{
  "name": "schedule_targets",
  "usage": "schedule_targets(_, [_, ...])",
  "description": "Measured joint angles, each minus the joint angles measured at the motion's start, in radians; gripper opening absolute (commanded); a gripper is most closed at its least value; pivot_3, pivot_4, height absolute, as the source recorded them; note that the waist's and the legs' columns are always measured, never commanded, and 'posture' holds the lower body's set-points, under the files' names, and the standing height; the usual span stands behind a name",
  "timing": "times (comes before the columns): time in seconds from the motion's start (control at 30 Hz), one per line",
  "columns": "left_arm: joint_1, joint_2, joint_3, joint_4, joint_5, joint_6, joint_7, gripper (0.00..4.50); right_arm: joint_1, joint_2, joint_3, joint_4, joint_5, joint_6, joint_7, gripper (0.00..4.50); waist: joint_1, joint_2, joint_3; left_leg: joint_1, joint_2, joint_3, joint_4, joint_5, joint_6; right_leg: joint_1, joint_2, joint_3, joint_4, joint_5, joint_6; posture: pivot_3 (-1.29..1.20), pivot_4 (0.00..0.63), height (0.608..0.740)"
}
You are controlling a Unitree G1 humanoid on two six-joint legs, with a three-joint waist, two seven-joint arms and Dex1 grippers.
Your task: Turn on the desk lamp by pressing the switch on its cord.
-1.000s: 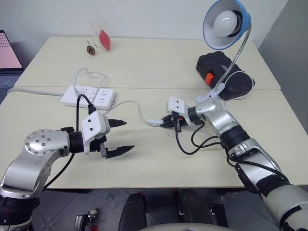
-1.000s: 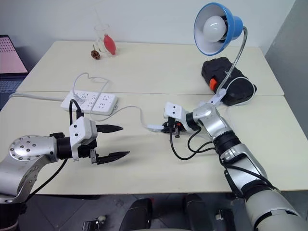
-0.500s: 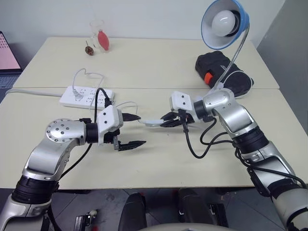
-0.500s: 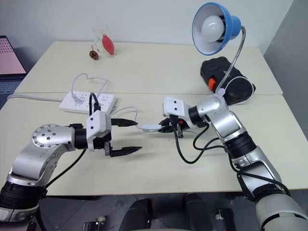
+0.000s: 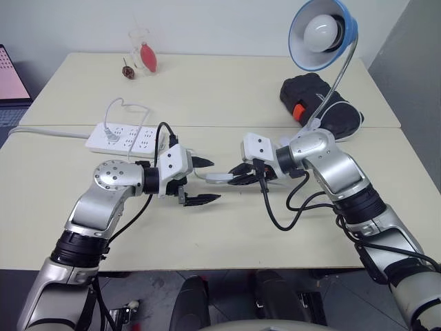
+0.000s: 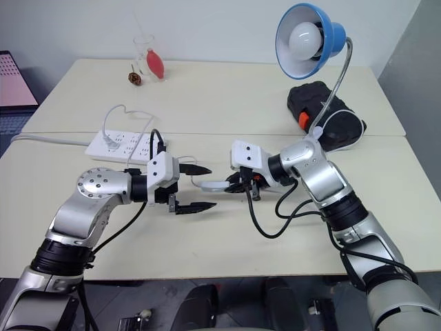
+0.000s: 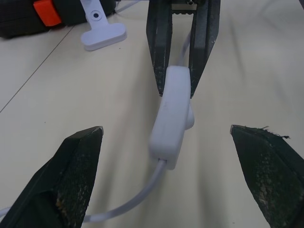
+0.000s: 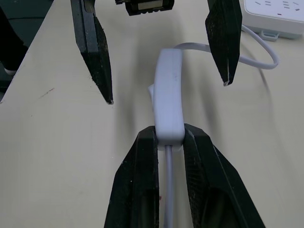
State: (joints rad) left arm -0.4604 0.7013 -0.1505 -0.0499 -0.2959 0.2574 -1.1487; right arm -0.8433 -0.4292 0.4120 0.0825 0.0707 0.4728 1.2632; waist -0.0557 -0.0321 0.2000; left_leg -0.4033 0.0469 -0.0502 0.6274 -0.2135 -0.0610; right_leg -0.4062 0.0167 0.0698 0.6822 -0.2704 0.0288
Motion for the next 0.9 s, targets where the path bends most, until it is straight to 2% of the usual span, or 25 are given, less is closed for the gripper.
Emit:
schedule_targets(0.1, [-0.007,-0.005,0.000,0.004,0.002,0.000,-0.001,4.50,0.001,0.000,0.001,-0.001,0.000,0.000,0.000,0.39,0.000,0.000,0.000,0.000,0.000,0.000,0.000,0.000,0.000,0.000,0.000,0.000,0.000,0.000,0.000,0.00,0.150,0.740])
schedule_targets(0.2, [-0.008,-0.009,-0.002,0.004,0.005,0.000,-0.002,4.05,0.001,0.000,0.003,-0.001,0.000,0.000,0.000,0.39,0.000,0.000,0.000,0.000,0.000,0.000,0.000,0.000,0.000,0.000,0.000,0.000,0.000,0.000,0.000,0.00,0.150,0.740])
schedule_targets(0.47, [-0.021,-0.014,-0.012,0.013,0.029,-0.002,-0.002,2.20,0.002,0.000,0.004,-0.003,0.001,0.000,0.001,0.39,0.000,0.000,0.000,0.000,0.000,0.000,0.000,0.000,0.000,0.000,0.000,0.000,0.000,0.000,0.000,0.00,0.150,0.740])
schedule_targets(0.7, [-0.027,-0.021,-0.030,0.025,0.055,-0.026,-0.021,0.76,0.002,-0.008,0.003,-0.005,-0.001,0.001,-0.006,0.39,0.000,0.000,0.000,0.000,0.000,0.000,0.000,0.000,0.000,0.000,0.000,0.000,0.000,0.000,0.000,0.00,0.150,0.740])
schedule_targets(0.8, [-0.027,-0.021,-0.042,0.029,0.067,-0.046,-0.031,0.53,0.002,-0.015,0.004,-0.005,-0.001,0.001,0.001,0.39,0.000,0.000,0.000,0.000,0.000,0.000,0.000,0.000,0.000,0.000,0.000,0.000,0.000,0.000,0.000,0.00,0.150,0.740])
schedule_targets(0.9, [-0.032,-0.021,-0.042,0.040,0.074,-0.064,-0.040,0.51,0.002,-0.015,0.005,-0.006,-0.001,0.001,0.001,0.39,0.000,0.000,0.000,0.000,0.000,0.000,0.000,0.000,0.000,0.000,0.000,0.000,0.000,0.000,0.000,0.00,0.150,0.740])
